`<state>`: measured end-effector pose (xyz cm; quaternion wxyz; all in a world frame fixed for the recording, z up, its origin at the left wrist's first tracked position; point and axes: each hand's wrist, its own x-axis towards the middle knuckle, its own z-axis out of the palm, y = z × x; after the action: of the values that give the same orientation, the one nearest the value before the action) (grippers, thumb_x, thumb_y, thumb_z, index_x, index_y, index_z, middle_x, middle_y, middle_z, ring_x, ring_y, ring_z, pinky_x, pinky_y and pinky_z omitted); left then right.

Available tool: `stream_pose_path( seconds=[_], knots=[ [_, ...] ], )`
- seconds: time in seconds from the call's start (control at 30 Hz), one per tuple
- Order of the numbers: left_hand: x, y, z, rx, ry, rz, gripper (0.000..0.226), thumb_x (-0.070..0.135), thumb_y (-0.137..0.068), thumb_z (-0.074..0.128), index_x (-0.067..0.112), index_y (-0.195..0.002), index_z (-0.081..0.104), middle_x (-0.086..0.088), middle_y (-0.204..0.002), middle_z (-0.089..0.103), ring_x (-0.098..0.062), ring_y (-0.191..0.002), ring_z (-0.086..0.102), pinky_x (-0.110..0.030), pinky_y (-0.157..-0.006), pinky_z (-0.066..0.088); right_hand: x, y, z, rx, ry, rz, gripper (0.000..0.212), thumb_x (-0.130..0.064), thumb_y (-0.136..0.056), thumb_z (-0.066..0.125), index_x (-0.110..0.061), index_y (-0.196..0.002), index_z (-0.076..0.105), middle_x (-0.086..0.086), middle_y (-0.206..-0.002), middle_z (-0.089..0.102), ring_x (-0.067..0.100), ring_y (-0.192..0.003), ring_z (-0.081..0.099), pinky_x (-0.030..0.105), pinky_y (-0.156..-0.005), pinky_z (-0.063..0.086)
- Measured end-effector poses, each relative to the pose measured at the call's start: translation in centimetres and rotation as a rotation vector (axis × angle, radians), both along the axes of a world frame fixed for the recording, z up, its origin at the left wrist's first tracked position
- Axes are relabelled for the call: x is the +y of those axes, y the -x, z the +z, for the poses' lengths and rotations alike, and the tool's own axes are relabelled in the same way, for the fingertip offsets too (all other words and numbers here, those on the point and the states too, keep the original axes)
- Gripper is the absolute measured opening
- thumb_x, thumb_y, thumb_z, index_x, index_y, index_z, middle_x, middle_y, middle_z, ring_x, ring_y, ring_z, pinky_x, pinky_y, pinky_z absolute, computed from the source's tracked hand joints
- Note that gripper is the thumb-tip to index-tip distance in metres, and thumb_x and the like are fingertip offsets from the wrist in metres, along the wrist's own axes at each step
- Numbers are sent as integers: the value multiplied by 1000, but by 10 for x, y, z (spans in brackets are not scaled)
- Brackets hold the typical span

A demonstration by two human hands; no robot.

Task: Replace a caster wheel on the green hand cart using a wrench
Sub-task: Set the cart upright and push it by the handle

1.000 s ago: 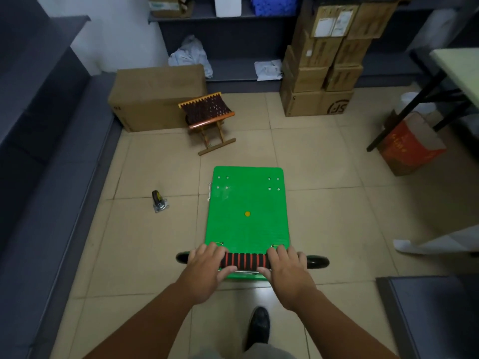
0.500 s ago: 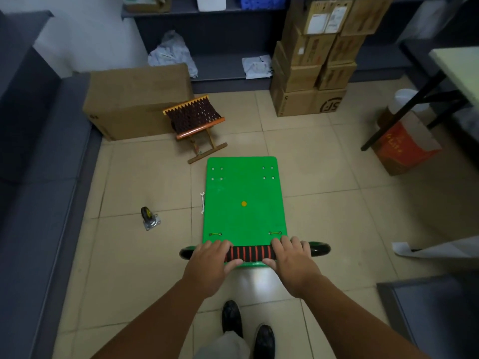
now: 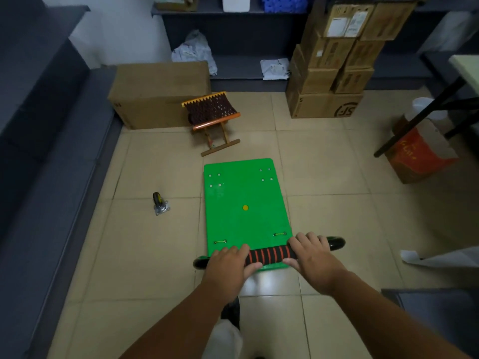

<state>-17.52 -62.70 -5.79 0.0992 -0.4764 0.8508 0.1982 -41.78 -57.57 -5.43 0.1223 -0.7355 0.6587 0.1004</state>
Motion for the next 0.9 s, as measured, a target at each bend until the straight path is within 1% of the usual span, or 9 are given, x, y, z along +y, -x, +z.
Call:
stream_pose_path(
  seconds=[0.1, 0.2, 0.3, 0.43, 0.5, 0.63, 0.7, 0.8, 0.9],
  knots=[
    [44, -2, -1, 42, -23, 81, 48, 65, -101, 31, 23, -115, 47, 1, -108, 61, -22, -101, 55, -35, -84, 35, 25, -1, 1, 2, 20, 64, 91, -72, -84, -23, -28, -126, 45, -6, -116, 51, 17, -104, 47, 40, -100, 40],
    [83, -4, -5, 68, -26, 137, 45, 64, -101, 34, 23, -114, 48, 1, -107, 61, -22, -101, 56, -36, -85, 36, 54, -3, 1, -17, 11, 97, 79, -69, -88, -7, -26, -126, 47, -4, -116, 52, 18, -105, 48, 40, -100, 40],
    [116, -1, -4, 55, -41, 151, 46, 63, -101, 35, 22, -117, 49, -2, -110, 62, -25, -102, 56, -38, -86, 36, 86, 1, -1, -18, 33, 107, 77, -69, -90, -5, -25, -124, 49, -3, -113, 54, 19, -101, 50, 41, -97, 42],
    [170, -5, -5, 35, -39, 119, 47, 62, -102, 36, 21, -120, 48, -3, -112, 61, -25, -104, 55, -38, -88, 36, 148, -4, -1, 0, 27, 71, 89, -70, -88, -18, -24, -123, 50, -2, -111, 56, 20, -99, 51, 41, -95, 44],
    [192, -13, -5, 24, -39, 83, 48, 63, -102, 34, 21, -122, 48, -3, -111, 61, -25, -104, 55, -38, -90, 37, 178, -14, -2, 15, 8, 39, 89, -70, -86, -19, -25, -124, 48, -3, -112, 54, 19, -101, 51, 40, -96, 43],
    [232, -36, -9, -18, -14, -10, 54, 67, -100, 30, 22, -125, 48, -3, -113, 61, -24, -104, 54, -38, -91, 39, 241, -41, -3, 22, 65, -40, 68, -65, -95, 2, -23, -117, 52, 0, -106, 57, 21, -95, 52, 41, -91, 44],
    [253, -51, -11, -19, -10, -40, 58, 70, -97, 26, 24, -124, 48, -1, -113, 61, -23, -105, 54, -38, -94, 41, 275, -60, -3, 18, 38, -79, 60, -62, -96, 9, -23, -118, 49, 0, -109, 55, 22, -98, 51, 41, -94, 42],
    [285, -72, -7, -62, 18, -109, 70, 75, -90, 19, 24, -129, 48, -1, -117, 60, -23, -110, 54, -38, -97, 40, 324, -92, -3, 0, 13, -161, 58, -60, -95, 10, -23, -118, 49, 1, -111, 54, 24, -100, 49, 42, -93, 40],
    [321, -90, -2, -104, 21, -175, 70, 72, -94, 17, 23, -136, 45, -4, -121, 59, -23, -112, 53, -37, -98, 38, 374, -117, -9, 6, 56, -217, 61, -60, -96, 10, -21, -108, 56, 2, -99, 56, 25, -88, 51, 41, -80, 42]
  ],
)
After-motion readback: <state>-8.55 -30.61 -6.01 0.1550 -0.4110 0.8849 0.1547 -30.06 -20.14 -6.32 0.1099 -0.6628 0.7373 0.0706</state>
